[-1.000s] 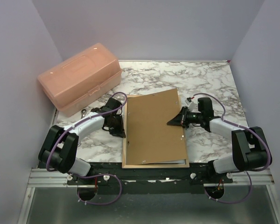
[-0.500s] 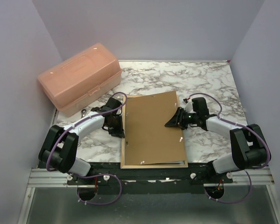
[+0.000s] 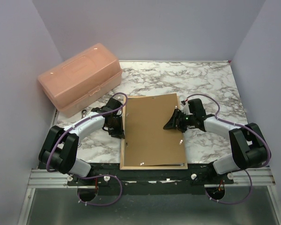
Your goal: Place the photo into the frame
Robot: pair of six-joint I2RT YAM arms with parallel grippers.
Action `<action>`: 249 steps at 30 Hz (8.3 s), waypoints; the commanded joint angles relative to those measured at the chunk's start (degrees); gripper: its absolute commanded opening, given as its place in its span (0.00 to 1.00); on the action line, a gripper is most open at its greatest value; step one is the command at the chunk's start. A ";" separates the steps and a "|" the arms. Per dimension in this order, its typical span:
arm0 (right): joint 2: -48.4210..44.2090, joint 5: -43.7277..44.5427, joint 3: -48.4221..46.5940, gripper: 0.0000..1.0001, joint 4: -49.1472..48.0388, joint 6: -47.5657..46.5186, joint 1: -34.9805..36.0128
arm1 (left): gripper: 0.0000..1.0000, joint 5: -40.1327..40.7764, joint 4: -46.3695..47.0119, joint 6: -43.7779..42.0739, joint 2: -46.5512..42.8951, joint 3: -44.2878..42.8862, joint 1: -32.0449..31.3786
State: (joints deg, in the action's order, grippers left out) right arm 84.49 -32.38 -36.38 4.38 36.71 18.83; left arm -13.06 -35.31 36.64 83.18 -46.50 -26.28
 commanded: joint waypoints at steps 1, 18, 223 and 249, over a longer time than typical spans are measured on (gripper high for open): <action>-0.17 -2.76 3.13 0.54 -3.15 4.70 2.61 | 0.21 -4.06 5.53 1.06 0.32 -1.73 -1.31; -2.57 -2.67 8.83 0.58 -11.95 13.00 2.76 | 0.20 -4.26 5.28 0.47 -0.10 -1.49 -1.27; -0.12 21.27 -3.23 0.85 19.35 -5.50 3.76 | 0.29 19.80 6.91 5.69 7.07 -0.35 -4.57; -2.33 23.60 -5.87 0.91 22.43 -6.33 3.76 | 0.00 22.75 1.27 4.33 3.96 -0.95 -6.96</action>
State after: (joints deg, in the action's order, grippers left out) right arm 81.58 -11.09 -41.74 23.88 31.42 22.13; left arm 5.69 -29.08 41.39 86.04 -47.51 -32.01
